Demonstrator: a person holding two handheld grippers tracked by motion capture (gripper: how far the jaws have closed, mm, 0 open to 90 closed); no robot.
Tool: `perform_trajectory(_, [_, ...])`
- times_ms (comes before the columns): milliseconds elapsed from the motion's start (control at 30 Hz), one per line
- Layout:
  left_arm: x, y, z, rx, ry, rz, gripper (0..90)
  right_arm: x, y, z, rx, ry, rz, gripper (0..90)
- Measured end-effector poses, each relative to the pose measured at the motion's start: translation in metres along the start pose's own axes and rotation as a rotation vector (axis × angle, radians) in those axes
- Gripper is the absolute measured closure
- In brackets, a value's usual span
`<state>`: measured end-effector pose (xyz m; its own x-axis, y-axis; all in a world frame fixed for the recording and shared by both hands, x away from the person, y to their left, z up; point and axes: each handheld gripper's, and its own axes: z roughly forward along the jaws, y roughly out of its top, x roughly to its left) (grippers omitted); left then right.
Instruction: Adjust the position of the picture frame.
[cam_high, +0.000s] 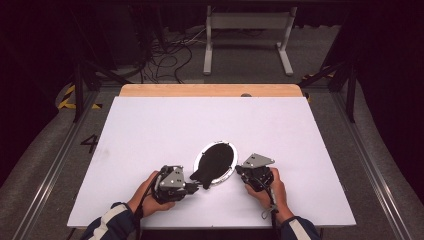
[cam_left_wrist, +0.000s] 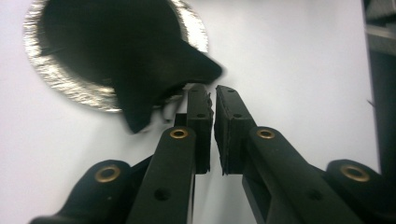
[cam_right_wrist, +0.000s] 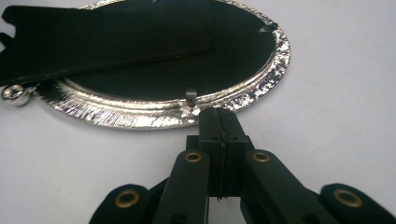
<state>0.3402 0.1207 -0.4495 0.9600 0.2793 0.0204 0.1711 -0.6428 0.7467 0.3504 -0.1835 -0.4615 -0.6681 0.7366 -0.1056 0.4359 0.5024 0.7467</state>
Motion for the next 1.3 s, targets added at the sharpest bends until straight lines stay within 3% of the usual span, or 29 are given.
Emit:
perform_trajectory(167, [0.022, -0.007, -0.007, -0.036, 0.072, -0.064, 84.1, 0.005, -0.004, -0.006, 0.008, 0.033, -0.007, 90.0])
perform_trajectory(300, [0.035, -0.01, -0.002, -0.034, 0.075, -0.118, 84.5, 0.011, -0.006, -0.01, 0.008, 0.081, -0.002, 90.0])
perform_trajectory(333, [0.036, -0.01, 0.001, -0.027, 0.075, -0.114, 84.5, 0.013, -0.006, -0.011, 0.007, 0.088, -0.006, 90.0])
perform_trajectory(500, [0.035, -0.007, 0.012, -0.006, 0.076, -0.105, 86.6, 0.023, -0.003, -0.009, 0.012, 0.095, -0.025, 90.0])
perform_trajectory(700, [0.031, -0.008, 0.016, -0.007, 0.034, -0.116, 89.5, 0.023, -0.002, -0.007, 0.011, 0.096, -0.019, 90.0])
perform_trajectory(733, [0.029, -0.007, 0.018, 0.002, 0.023, -0.108, 89.5, 0.023, -0.001, -0.006, 0.011, 0.097, -0.016, 90.0])
perform_trajectory(800, [0.024, -0.005, 0.021, 0.02, 0.048, -0.083, 89.8, 0.022, -0.001, -0.006, 0.01, 0.096, -0.015, 90.0])
perform_trajectory(1067, [0.022, -0.003, 0.023, 0.015, 0.039, -0.116, 90.0, 0.016, -0.002, -0.006, 0.007, 0.073, 0.001, 90.0])
perform_trajectory(1300, [0.017, 0.0, 0.026, 0.012, 0.023, -0.108, 90.0, 0.007, -0.002, -0.004, 0.003, 0.059, 0.035, 90.0])
